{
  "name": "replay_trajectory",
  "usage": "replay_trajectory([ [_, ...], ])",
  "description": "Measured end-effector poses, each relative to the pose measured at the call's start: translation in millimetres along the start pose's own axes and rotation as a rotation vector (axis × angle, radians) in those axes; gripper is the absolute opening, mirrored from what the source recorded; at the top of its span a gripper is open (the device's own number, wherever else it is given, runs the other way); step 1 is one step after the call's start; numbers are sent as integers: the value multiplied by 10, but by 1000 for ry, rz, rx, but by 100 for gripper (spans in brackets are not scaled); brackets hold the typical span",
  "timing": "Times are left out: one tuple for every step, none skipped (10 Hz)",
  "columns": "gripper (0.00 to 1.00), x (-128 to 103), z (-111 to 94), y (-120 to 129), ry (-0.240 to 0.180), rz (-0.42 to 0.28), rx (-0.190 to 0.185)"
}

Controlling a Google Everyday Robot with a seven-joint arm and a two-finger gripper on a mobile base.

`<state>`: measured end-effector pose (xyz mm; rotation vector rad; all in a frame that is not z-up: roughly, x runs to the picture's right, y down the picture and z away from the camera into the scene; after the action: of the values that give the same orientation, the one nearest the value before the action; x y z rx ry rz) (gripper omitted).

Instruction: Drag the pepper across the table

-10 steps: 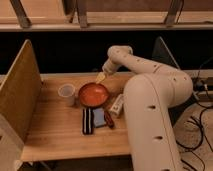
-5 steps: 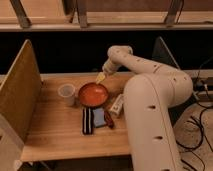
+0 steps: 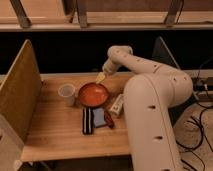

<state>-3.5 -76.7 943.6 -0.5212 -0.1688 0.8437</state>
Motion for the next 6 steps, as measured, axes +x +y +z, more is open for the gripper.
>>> replay_trajectory([
  [80, 0, 0, 0, 0, 0, 0],
  [80, 0, 0, 0, 0, 0, 0],
  [80, 0, 0, 0, 0, 0, 0],
  [80, 0, 0, 0, 0, 0, 0],
  [80, -1, 0, 0, 0, 0, 0],
  [80, -3, 1, -7, 2, -2, 4],
])
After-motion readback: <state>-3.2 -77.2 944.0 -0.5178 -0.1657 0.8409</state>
